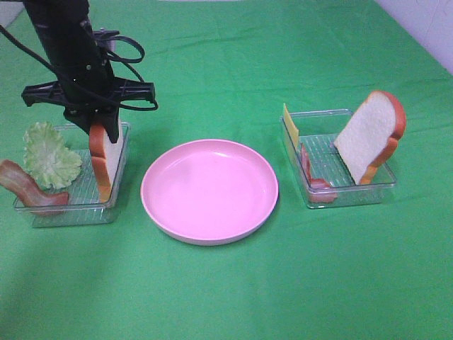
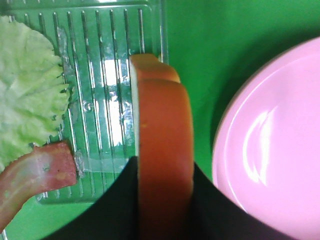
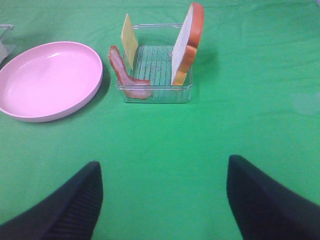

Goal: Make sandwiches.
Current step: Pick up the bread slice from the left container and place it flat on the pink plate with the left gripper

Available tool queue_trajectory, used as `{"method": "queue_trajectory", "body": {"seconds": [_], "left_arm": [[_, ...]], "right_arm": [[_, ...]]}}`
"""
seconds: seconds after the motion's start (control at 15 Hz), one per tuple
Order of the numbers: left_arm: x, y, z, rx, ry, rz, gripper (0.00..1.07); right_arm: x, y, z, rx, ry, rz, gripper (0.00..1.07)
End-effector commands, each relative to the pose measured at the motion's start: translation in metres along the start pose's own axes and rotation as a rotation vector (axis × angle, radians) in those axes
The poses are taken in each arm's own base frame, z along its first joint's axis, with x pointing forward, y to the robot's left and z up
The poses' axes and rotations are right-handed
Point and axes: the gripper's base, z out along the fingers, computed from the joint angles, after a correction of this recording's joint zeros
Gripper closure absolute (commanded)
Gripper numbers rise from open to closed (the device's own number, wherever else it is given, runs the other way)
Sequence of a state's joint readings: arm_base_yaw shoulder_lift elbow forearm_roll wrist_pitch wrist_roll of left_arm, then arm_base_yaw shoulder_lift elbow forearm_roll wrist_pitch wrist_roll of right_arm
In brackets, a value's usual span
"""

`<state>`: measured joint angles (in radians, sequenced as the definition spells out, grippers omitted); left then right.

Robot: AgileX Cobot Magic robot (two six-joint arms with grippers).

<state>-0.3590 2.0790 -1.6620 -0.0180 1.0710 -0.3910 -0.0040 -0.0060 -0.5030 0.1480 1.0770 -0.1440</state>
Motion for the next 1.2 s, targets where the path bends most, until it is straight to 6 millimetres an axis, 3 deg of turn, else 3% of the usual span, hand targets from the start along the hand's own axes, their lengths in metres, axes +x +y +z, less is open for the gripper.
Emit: {"method": "queue_trajectory", "body": {"seconds": [0.07,0.2,0.27,0.47,0.6,0.73,0.87,1.0,1.2], "left_arm": [[0.004,-0.003,-0.024,0.019,-0.019,0.0,1.07],[0.009,-0.001,-0.064,0.044,-0.089,0.028,1.07],[0.009,-0.001,-0.064,0.044,-0.089,0.028,1.07],[0.019,0.009,-0.109,0.093,-0.151,0.081,1.07],[0.016,0.02,-0.117,0.163,-0.158,0.059,1.07],[0.01,0.036,-0.109,0.371,-0.139,0.035,1.07],[0.012,0.04,-0.093,0.531,-0.137,0.012,1.07],[0.016,0.034,-0.067,0.672,-0.175,0.02,1.07],[0.015,0.007,-0.024,0.82,-0.103,0.002,1.07]], "right_arm": [[0.0,0.001,-0.002,0.005,-0.027,-0.01,0.41],[0.0,0.001,-0.002,0.005,-0.027,-0.01,0.41],[0.0,0.001,-0.002,0.005,-0.027,-0.01,0.41],[0.0,0.001,-0.002,0.005,-0.027,-0.01,0.41],[0.0,0.001,-0.002,0.005,-0.027,-0.01,0.41],[0.0,0.001,-0.002,0.005,-0.027,-0.01,0.41],[0.0,0.001,-0.002,0.005,-0.027,-0.01,0.41],[0.0,0.001,-0.002,0.005,-0.027,-0.01,0.41],[0.0,0.001,-0.002,0.004,-0.027,-0.01,0.41]]}}
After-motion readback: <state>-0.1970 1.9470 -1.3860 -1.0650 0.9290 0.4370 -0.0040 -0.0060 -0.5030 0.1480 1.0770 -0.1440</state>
